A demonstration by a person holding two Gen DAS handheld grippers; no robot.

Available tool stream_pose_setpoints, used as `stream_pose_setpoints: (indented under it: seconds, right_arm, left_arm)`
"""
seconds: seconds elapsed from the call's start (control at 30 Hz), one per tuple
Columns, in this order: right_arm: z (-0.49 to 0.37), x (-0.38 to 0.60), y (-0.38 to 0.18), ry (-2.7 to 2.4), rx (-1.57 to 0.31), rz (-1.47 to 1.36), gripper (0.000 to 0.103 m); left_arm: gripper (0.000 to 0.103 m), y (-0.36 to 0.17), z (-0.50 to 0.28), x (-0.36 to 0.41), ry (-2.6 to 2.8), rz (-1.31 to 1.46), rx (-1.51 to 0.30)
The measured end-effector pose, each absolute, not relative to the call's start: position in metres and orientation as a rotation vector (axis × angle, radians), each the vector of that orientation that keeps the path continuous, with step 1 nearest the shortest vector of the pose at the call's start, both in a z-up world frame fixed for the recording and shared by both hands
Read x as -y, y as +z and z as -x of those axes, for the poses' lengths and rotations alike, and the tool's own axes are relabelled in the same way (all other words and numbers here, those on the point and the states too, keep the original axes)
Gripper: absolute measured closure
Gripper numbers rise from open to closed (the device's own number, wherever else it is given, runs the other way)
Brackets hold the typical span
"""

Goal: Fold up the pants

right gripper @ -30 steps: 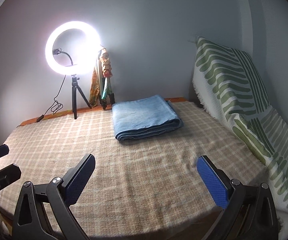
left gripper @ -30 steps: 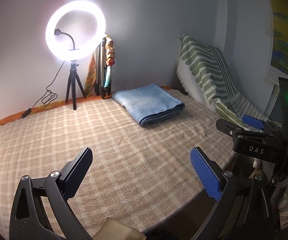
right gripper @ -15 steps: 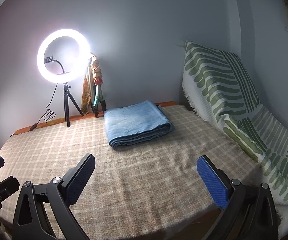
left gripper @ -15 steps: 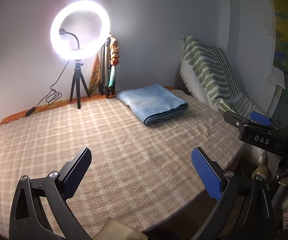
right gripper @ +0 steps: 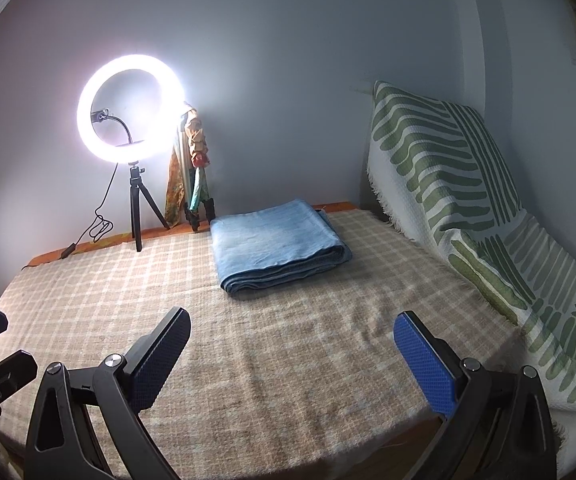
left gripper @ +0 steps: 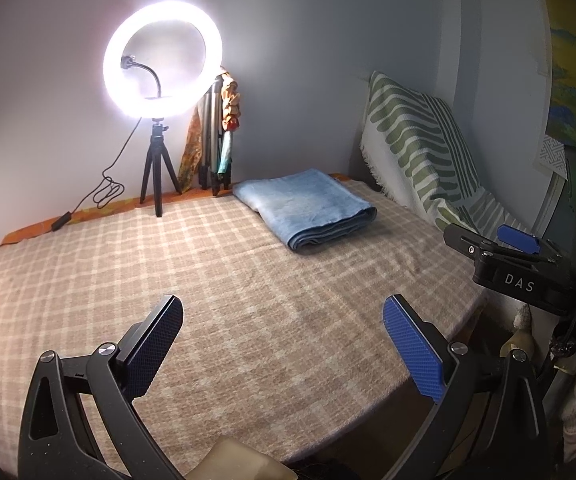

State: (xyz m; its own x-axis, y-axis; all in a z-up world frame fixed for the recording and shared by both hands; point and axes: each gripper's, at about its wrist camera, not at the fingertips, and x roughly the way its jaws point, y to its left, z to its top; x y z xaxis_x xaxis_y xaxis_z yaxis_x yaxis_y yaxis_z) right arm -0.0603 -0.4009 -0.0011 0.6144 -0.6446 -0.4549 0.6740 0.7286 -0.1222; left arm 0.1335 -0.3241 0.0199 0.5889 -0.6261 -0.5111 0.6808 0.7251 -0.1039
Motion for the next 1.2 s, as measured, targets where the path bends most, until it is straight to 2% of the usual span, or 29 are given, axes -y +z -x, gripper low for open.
stream_pose_setpoints:
  seconds: [1.2]
  right_arm:
    - [0.0549, 0.4033, -0.0051, -0.726, -0.516, -0.075, 0.000]
  left_arm:
    - [0.003, 0.0207, -0.1362, 0.3213, -0.755, -0.098, -0.547]
